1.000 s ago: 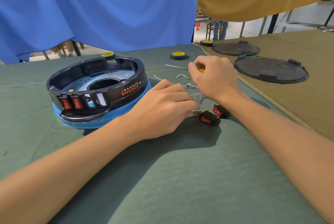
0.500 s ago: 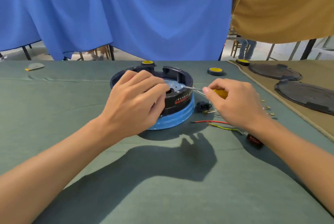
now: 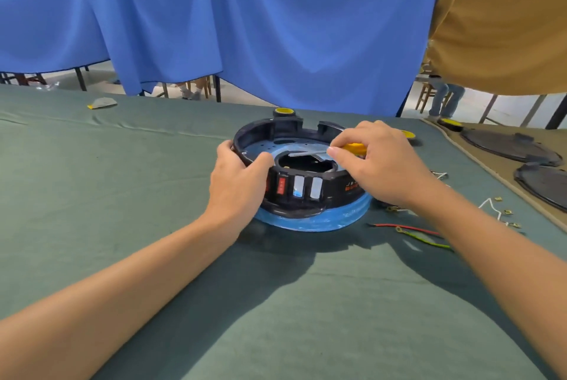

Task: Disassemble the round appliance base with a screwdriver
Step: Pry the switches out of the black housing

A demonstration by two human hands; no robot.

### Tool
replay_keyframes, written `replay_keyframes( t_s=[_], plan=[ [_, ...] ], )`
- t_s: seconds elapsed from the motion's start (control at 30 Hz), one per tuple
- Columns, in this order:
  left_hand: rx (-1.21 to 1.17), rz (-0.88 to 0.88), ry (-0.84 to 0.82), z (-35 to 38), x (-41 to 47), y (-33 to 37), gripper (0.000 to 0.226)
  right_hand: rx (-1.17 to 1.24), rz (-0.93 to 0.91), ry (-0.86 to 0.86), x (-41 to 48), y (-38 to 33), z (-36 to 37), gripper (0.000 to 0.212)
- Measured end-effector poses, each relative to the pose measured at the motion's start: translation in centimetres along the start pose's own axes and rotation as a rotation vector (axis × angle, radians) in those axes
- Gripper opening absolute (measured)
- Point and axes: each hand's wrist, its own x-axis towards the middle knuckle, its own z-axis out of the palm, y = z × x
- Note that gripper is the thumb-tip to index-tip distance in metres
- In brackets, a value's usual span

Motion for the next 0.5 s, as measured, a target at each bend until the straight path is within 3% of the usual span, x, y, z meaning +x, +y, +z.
replay_keyframes(
  t_s=[0.17,0.33,0.5],
  plan=[
    [-0.159,-0.066,-0.190,-2.7,3.1,0.6,0.022,0.053,-0.012,-0.059,0.2,-0.6,0.9,0.016],
    [-0.265,-0.117,-0.406,-4.6,4.3,-0.1,0.045,0.113,-0.024,-0.168,0.6,-1.4,0.5,0.015],
    [-0.374,-0.174,-0.388,-4.3,4.3,-0.9,0.038,0.098,-0.045,-0.234,1.6,-2.9,0.5,0.018]
  ],
)
